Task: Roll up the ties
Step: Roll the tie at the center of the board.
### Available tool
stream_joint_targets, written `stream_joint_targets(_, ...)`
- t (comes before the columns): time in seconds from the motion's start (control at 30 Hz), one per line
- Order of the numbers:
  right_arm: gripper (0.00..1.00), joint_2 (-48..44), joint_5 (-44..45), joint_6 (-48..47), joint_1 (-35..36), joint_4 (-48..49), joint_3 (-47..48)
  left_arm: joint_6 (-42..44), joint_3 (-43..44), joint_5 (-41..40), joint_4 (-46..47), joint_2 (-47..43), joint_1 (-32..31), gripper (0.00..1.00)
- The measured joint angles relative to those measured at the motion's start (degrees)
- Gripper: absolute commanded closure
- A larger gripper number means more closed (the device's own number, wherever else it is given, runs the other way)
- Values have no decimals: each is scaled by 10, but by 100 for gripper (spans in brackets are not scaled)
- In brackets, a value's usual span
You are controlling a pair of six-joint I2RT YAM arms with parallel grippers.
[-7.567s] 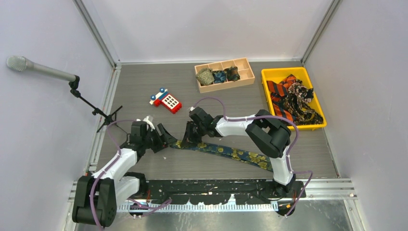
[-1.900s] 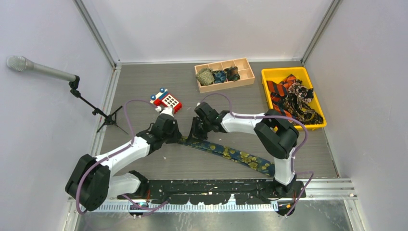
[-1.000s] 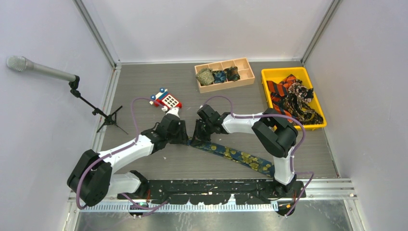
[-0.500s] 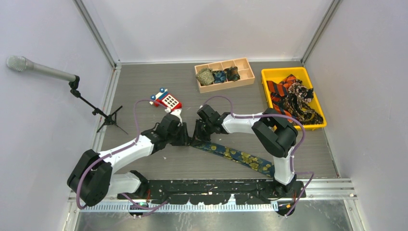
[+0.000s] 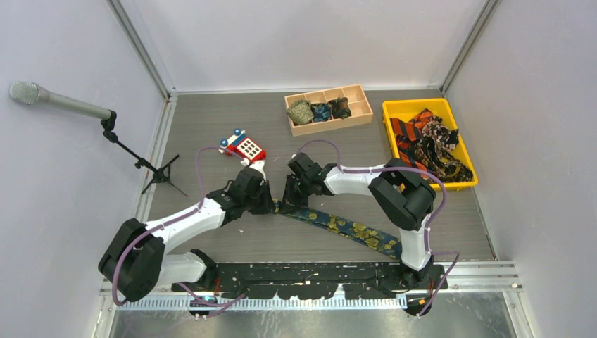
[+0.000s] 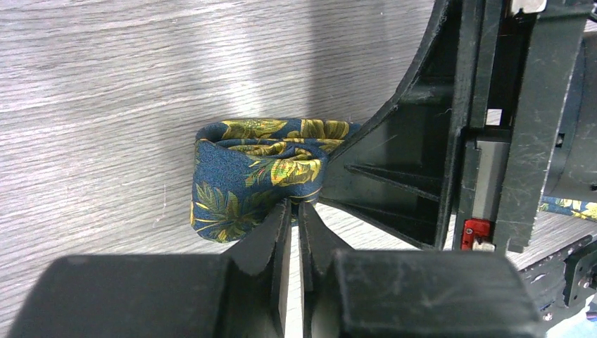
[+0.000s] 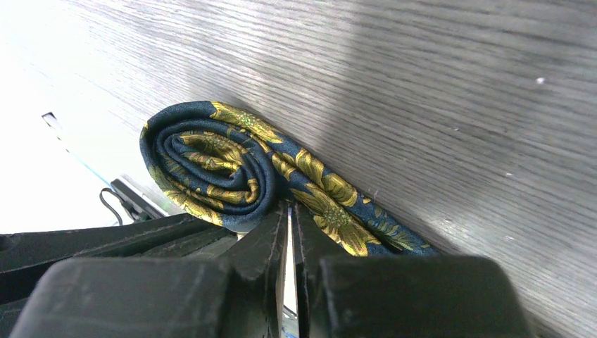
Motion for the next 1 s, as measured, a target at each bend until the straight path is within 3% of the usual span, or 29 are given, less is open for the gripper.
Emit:
stream_joint_targets(0.23,87,-3,6,-5,-1,-6,1,0,0,-3,1,4,0,97)
stream_joint_targets(0.73,86,-67,22,-16,-2,-31,1,0,2,-2,10,16,0,98)
stream_joint_targets(1.0,86,-33,16,-12,-2,-17,17,-3,2,-2,10,16,0,98)
